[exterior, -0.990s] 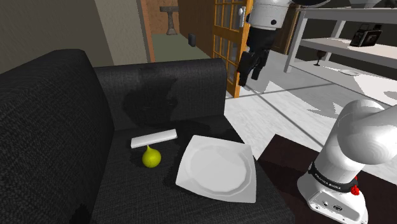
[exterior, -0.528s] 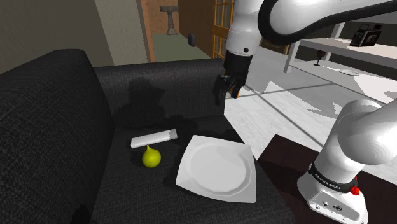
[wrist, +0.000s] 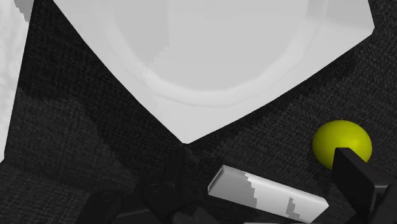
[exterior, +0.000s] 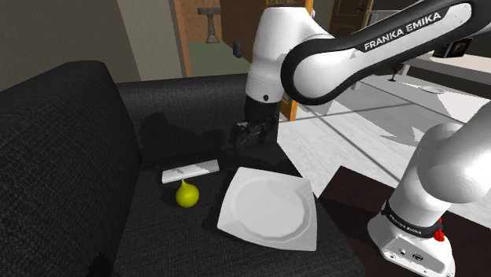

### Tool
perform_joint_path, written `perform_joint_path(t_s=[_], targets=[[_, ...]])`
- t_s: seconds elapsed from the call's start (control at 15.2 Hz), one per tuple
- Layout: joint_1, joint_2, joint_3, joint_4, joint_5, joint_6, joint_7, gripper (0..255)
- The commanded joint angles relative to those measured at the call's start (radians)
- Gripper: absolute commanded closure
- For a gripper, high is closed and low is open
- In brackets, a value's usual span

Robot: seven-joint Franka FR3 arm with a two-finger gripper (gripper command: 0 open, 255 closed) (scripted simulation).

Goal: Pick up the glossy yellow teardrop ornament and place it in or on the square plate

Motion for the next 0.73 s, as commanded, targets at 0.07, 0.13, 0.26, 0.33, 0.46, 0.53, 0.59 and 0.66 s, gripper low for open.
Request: perform_joint_path(t_s=[0.07,0.13,0.26,0.33,0.46,0.53,0.59,0.66], targets=[[-0.023,0.102,0.067,0.034,-0.045,0.092,0.084,0],[-0.033,0.141,0.091,0.048,-0.07,0.122,0.118,0],[-0.056,0.224,0.137,0.083,-0.136,0.176,0.195,0],[-0.067,0.267,0.159,0.102,-0.179,0.201,0.24,0],[-0.084,0.36,0.195,0.147,-0.283,0.241,0.34,0],[-0.086,0.409,0.206,0.173,-0.345,0.257,0.396,0],[-0.082,0.458,0.21,0.201,-0.409,0.268,0.453,0],[-0.072,0.508,0.208,0.231,-0.474,0.276,0.51,0]])
